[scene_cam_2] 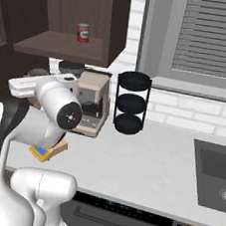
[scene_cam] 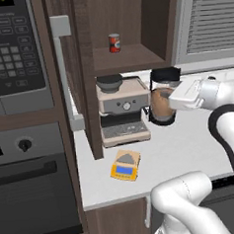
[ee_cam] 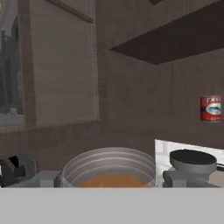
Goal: Pick the honey bottle and place it on the digital scale for weighing, and close the cabinet.
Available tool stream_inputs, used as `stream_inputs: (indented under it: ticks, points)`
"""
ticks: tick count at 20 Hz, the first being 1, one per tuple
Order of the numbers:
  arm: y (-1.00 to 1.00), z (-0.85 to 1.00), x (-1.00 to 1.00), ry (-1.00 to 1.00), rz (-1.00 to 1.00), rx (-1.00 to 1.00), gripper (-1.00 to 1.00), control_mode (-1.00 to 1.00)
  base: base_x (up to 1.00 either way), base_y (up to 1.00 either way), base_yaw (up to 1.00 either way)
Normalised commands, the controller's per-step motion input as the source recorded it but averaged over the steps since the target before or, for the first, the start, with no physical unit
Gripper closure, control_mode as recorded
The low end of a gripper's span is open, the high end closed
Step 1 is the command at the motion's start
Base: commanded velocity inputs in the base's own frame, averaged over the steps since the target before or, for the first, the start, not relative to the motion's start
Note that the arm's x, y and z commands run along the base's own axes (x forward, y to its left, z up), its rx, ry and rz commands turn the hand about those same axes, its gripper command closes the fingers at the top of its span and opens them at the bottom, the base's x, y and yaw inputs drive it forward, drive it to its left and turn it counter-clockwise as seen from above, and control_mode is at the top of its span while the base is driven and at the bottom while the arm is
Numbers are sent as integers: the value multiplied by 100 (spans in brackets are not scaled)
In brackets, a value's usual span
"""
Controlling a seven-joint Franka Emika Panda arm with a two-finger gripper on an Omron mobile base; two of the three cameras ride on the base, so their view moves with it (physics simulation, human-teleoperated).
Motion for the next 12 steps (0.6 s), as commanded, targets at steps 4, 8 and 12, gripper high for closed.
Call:
stream_inputs:
  ticks: [4, 8, 12]
  points:
    - [-12, -68, 8, 3, 5, 0, 100, -100, 0, 0, 0]
    - [0, -69, 11, 0, 0, 0, 100, -100, 0, 0, 0]
    - [0, -70, 4, 0, 5, 0, 100, -100, 0, 0, 0]
